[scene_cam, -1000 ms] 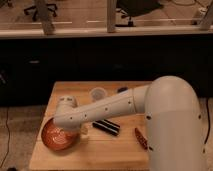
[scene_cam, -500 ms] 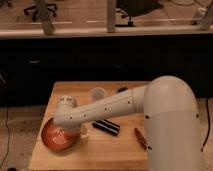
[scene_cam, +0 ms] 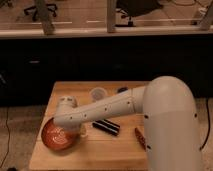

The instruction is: Drag the ceramic bowl in a circle

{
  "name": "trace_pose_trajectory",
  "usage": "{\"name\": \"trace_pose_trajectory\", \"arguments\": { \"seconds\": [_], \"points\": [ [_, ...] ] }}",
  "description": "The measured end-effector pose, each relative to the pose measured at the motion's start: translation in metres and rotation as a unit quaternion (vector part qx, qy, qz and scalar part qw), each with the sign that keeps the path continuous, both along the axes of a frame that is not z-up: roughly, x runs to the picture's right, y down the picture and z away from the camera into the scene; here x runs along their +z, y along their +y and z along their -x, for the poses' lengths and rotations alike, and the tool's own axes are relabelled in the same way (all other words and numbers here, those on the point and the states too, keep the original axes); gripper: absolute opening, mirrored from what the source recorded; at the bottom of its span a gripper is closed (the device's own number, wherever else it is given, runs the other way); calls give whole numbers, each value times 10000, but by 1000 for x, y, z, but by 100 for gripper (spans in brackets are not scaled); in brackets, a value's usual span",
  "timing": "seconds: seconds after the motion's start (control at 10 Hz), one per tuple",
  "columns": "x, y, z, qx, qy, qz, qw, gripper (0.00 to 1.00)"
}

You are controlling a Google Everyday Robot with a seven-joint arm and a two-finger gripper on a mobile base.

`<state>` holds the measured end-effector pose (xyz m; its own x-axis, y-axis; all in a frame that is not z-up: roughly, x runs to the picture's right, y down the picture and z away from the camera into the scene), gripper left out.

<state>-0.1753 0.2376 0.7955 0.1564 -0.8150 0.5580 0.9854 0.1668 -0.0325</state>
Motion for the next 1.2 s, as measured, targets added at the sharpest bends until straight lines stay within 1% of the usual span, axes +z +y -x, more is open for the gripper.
{"name": "trace_pose_trajectory", "arguments": {
  "seconds": [0.1, 0.2, 0.4, 0.5, 0.6, 0.7, 0.8, 1.0, 1.1, 1.2],
  "points": [
    [1, 0, 0, 4, 8, -1, 10000, 79],
    [2, 0, -1, 9, 20, -4, 10000, 74],
    [3, 0, -3, 16, 17, 0, 10000, 54],
    [4, 0, -4, 17, 23, -5, 10000, 47],
    [4, 0, -2, 10, 23, -6, 10000, 42],
    [5, 1, -2, 21, 31, -10, 10000, 41],
    [5, -1, -4, 57, 25, -17, 10000, 35],
    [2, -10, -21, 146, 10, -57, 9999, 15],
    [1, -13, -32, 162, 48, -60, 9998, 8],
    [0, -14, -36, 196, 33, -55, 9998, 5]
  ]
}}
